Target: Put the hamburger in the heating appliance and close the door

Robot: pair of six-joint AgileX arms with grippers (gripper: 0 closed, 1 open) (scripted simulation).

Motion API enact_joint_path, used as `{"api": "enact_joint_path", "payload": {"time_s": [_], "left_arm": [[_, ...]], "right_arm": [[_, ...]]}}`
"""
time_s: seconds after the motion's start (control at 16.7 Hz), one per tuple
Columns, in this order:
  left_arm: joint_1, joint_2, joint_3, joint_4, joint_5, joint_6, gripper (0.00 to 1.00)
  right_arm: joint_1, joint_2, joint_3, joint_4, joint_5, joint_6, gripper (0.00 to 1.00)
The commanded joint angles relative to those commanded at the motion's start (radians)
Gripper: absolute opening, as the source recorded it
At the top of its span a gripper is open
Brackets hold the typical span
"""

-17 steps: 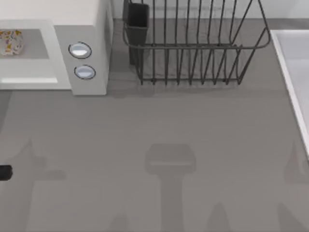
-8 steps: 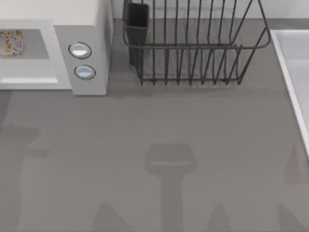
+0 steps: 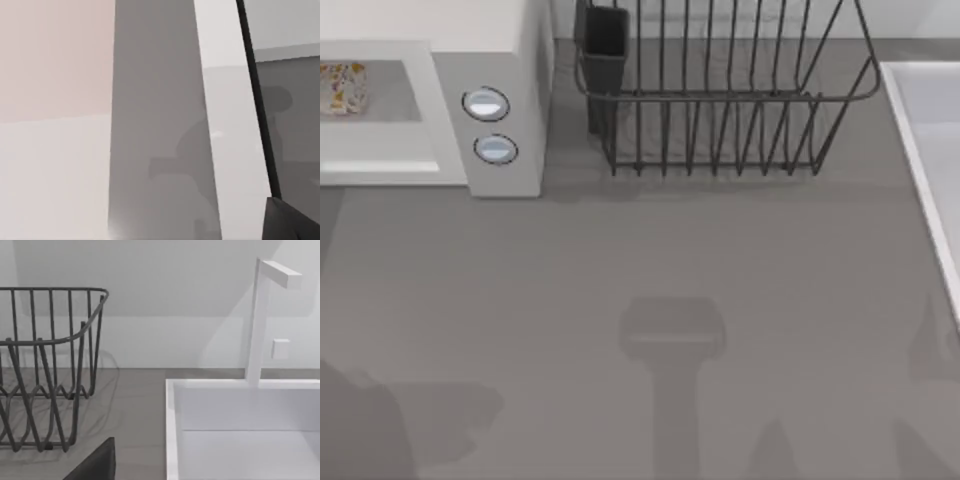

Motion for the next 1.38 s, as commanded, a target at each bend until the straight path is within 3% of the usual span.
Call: {"api": "enact_joint_path", "payload": {"time_s": [0.24, 0.48, 0.96, 1.38], "left_arm": [[0.199, 0.278, 0.203, -0.099, 0.139, 0.152, 0.00], [0.315, 0.437, 0.319, -0.152, 0.224, 0.238, 0.00], [0.326, 0.460, 0.317, -0.141, 0.234, 0.249, 0.00], [0.331, 0.549, 0.129, 0.147, 0.234, 0.253, 0.00]], "right_arm": [[0.000, 0.000, 0.000, 0.000, 0.000, 0.000, 1.00], [0.000, 0.000, 0.000, 0.000, 0.000, 0.000, 1.00], [0.000, 0.000, 0.000, 0.000, 0.000, 0.000, 1.00], [0.000, 0.000, 0.000, 0.000, 0.000, 0.000, 1.00]]}}
